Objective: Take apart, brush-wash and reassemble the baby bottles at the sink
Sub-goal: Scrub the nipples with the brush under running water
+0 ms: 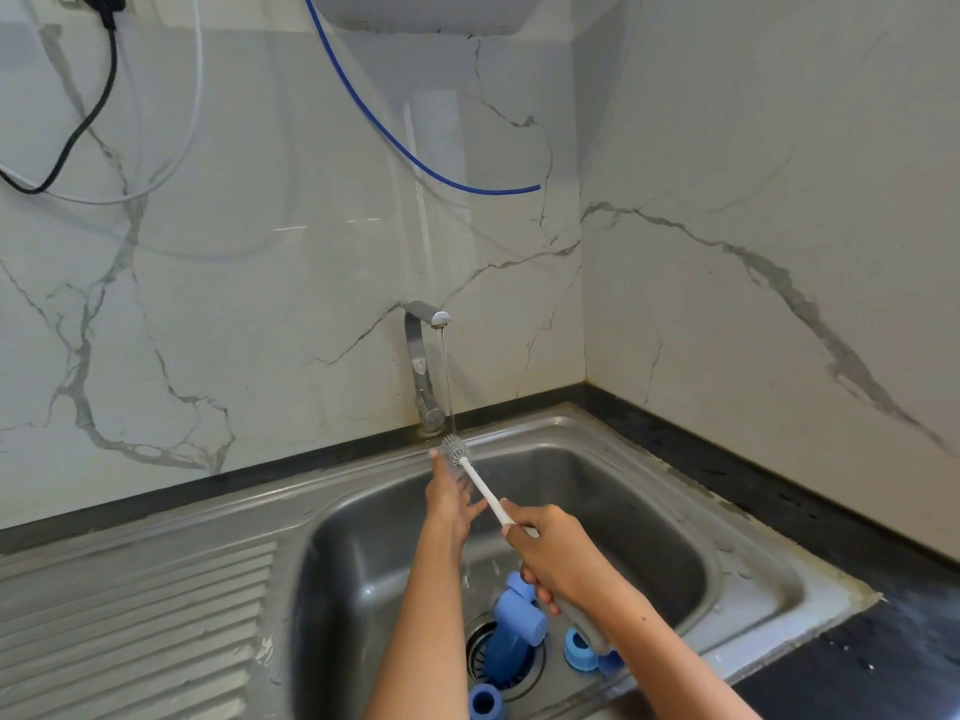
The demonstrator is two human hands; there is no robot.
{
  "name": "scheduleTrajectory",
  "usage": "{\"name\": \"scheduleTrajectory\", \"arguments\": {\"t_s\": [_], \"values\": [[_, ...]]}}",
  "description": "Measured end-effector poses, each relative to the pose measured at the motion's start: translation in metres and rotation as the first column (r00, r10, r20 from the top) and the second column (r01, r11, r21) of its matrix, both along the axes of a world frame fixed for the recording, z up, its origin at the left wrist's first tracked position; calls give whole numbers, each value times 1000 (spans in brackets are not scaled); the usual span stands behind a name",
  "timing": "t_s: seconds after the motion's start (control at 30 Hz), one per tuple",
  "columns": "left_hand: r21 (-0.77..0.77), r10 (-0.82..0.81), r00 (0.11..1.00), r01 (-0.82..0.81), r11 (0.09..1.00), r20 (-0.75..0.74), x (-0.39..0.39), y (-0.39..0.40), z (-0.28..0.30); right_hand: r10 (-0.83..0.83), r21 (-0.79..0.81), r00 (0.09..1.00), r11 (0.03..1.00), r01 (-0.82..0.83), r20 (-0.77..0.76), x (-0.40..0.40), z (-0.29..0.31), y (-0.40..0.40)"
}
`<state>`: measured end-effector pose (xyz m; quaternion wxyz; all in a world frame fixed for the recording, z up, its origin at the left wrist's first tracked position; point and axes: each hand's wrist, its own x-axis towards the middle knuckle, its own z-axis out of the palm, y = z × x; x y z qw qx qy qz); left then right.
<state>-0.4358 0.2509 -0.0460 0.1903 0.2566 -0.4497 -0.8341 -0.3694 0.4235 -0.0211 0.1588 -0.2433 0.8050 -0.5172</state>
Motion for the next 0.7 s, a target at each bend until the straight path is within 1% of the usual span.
{"name": "scheduleTrajectory", "arguments": {"t_s": [0.07, 0.17, 0.23, 0.3, 0.33, 0.4, 0.47, 0.53, 0.6, 0.63, 0.7], "values": [[-104, 1, 1000, 1, 995, 22, 1, 2, 0, 1, 4, 1000, 1000, -1, -4, 0, 0, 1], [-172, 130, 990, -118, 978, 56, 2, 1, -2, 9, 23, 1000, 1000, -8, -19, 1, 0, 3], [-251, 205, 976, -180, 951, 74, 4, -1, -3, 14, 20, 1000, 1000, -14, -13, 3, 0, 3], [-382, 248, 965, -199, 903, 81, 4, -3, -4, 10, 14, 1000, 1000, -11, 5, 2, 1, 2], [-448, 235, 968, -175, 877, 82, 4, -3, -4, 7, 11, 1000, 1000, -7, 13, 2, 1, 2], [-544, 149, 986, -85, 835, 75, 5, -1, -6, 0, 18, 1000, 1000, 0, 3, 1, 1, 4], [-584, 30, 997, 17, 812, 70, 6, 2, -7, -5, 42, 1000, 999, 6, -24, 0, 1, 6], [-631, -79, 989, 142, 763, 126, 5, 6, -8, -17, 80, 999, 997, 21, -49, -3, 1, 7], [-649, -145, 971, 234, 724, 188, 0, 8, -13, -34, 104, 996, 994, 43, -86, -9, 4, 8], [-638, -145, 971, 236, 733, 192, -1, 8, -16, -34, 103, 995, 994, 43, -90, -11, 5, 9], [-563, -101, 988, 151, 813, 120, 0, 5, -18, -24, 88, 998, 996, 29, -62, -12, 7, 10]]}}
